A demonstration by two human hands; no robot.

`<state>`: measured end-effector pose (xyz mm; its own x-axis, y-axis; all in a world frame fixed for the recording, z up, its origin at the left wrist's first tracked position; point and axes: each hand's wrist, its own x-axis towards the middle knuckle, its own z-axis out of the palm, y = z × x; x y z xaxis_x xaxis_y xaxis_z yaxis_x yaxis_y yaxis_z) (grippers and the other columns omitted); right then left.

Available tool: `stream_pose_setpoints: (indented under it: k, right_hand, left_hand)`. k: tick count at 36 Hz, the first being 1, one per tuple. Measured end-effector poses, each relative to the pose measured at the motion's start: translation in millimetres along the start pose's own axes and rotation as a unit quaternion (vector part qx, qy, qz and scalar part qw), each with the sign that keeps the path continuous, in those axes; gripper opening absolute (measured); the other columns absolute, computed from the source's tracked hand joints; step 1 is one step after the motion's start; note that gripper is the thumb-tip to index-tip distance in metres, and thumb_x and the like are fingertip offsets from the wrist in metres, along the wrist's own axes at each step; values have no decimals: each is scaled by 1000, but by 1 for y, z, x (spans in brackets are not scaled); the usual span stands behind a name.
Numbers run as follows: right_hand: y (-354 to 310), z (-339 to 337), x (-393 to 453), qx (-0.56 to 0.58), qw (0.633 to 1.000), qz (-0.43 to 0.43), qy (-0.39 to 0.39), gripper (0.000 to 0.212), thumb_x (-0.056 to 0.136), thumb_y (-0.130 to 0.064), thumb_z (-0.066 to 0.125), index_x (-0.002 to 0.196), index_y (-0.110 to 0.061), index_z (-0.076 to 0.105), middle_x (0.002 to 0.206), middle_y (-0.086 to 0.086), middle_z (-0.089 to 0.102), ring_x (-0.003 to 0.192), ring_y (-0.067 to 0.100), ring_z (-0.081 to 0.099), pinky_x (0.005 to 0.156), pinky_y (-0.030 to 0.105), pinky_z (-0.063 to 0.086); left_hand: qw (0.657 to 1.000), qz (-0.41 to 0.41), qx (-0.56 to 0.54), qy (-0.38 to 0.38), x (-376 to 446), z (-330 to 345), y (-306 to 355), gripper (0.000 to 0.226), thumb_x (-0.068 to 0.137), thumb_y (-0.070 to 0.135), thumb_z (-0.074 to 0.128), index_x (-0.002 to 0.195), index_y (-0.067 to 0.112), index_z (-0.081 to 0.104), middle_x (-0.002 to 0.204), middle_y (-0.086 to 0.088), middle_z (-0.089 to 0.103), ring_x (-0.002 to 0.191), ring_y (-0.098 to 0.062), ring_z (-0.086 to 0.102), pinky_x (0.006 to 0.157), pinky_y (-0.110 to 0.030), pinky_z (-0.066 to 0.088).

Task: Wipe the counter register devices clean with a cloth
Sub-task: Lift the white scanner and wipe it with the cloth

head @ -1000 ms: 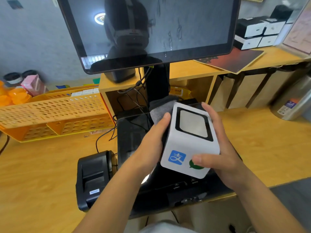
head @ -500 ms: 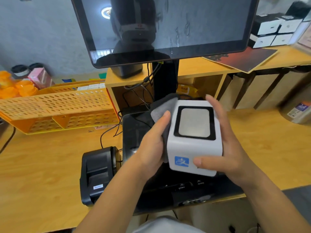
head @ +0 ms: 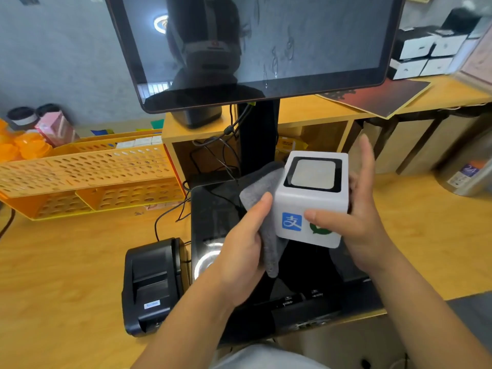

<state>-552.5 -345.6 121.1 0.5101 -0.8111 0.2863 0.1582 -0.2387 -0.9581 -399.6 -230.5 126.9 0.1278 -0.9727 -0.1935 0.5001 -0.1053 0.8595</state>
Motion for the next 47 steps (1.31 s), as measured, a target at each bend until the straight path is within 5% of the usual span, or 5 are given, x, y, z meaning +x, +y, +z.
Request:
stream_pose_setpoints:
  k: [13, 24, 33, 39, 47]
  right_hand:
    - [3, 35, -8, -124, 988, -54, 74, 141, 53, -70, 89, 158, -50, -4, 152, -15, 26, 148, 11, 28, 117, 43, 38]
    - [1, -13, 7, -15, 992, 100, -75, 88, 61, -18, 92, 141, -25, 56, 142, 14, 55, 124, 21, 63, 89, 32, 58]
    - [-1, -8, 5, -15, 991, 83, -102, 93, 56, -8, 95, 137, -23, 51, 124, -5, 70, 116, 14, 67, 83, 24, 58]
    - [4, 0, 8, -48, 999, 25, 7, 98, 54, -20, 95, 138, -26, 45, 124, -18, 66, 121, 6, 63, 92, 23, 56]
    - [4, -7, 2, -46, 997, 43, -44, 100, 60, -32, 98, 140, -34, 39, 135, -16, 60, 130, 9, 56, 99, 27, 54]
  left_hand:
    - [992, 78, -12, 95, 0, 9, -14, 55, 94, 51, 46, 137, 20, 62, 130, -16, 71, 126, -20, 66, 111, -41, 46]
    - [994, 54, -33, 91, 11, -32, 12, 57, 98, 54, 41, 123, 16, 76, 128, -14, 73, 120, -26, 70, 96, -39, 55]
    - [997, 34, 35, 59, 11, -24, 10, 47, 88, 59, 45, 102, 36, 83, 113, -1, 79, 101, -17, 77, 74, -24, 60]
    - [994, 48, 43, 83, 4, -17, 4, 54, 95, 54, 55, 142, 26, 61, 137, 5, 69, 129, -10, 62, 120, -40, 40]
    - [995, 32, -2, 95, 6, -20, 10, 55, 91, 51, 53, 132, 17, 66, 129, -7, 73, 126, -20, 66, 119, -45, 39]
